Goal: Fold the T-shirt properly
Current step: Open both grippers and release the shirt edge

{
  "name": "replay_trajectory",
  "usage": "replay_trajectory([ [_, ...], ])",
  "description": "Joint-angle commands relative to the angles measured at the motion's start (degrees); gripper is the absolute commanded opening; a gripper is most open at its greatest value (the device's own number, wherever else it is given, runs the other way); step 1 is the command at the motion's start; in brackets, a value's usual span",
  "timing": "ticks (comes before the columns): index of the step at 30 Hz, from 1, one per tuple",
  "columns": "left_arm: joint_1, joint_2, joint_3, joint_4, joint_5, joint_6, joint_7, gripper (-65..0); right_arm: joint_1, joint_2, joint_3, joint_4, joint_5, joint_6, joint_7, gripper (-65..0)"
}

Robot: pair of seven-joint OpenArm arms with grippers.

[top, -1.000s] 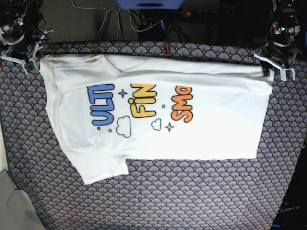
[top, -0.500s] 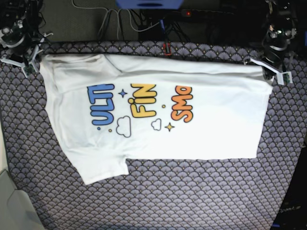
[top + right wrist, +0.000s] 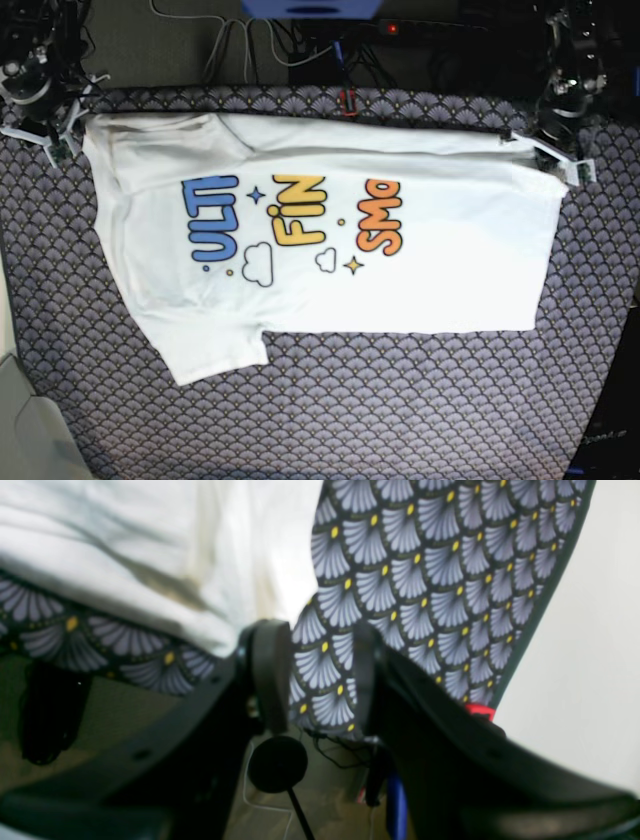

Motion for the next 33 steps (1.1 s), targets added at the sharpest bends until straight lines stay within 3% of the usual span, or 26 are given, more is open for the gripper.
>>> replay_trajectory([
  [1,-0.33,-0.82,0.04,0.39,0.04,0.34,-1.17,-64.9,-0.12,0.84,0.32,0.81,-0.11,-0.25,0.73,-42.9],
  [7,-3.23,-0.38,2.86,-0.67,-0.31,0.78,-1.17,-64.9,-0.12,1.02,0.32,0.81,-0.11,-0.25,0.73,-42.9],
  [10,-4.99,1.65,2.24,-0.49,-0.04,0.78,-1.17,-64.9,-0.12,1.02,0.41,0.81,-0.11,-0.25,0.73,-42.9],
  [21,-9.03,6.75,-6.90,0.56,-0.31,0.78,-1.17,-64.9,-0.39,1.02,0.41,0.81,-0.20,-0.25,0.73,-42.9],
  [28,-12.02,6.31,-12.97,-2.78,0.04,0.78,-1.17,-64.9,-0.12,0.67,0.41,1.34,0.24,-0.25,1.35,-43.3],
  [33,-11.84,6.57,-15.25,-3.22,-0.04,0.60,-1.17,-64.9,3.39,-1.79,1.82,3.01,0.24,-0.25,1.35,-53.7],
])
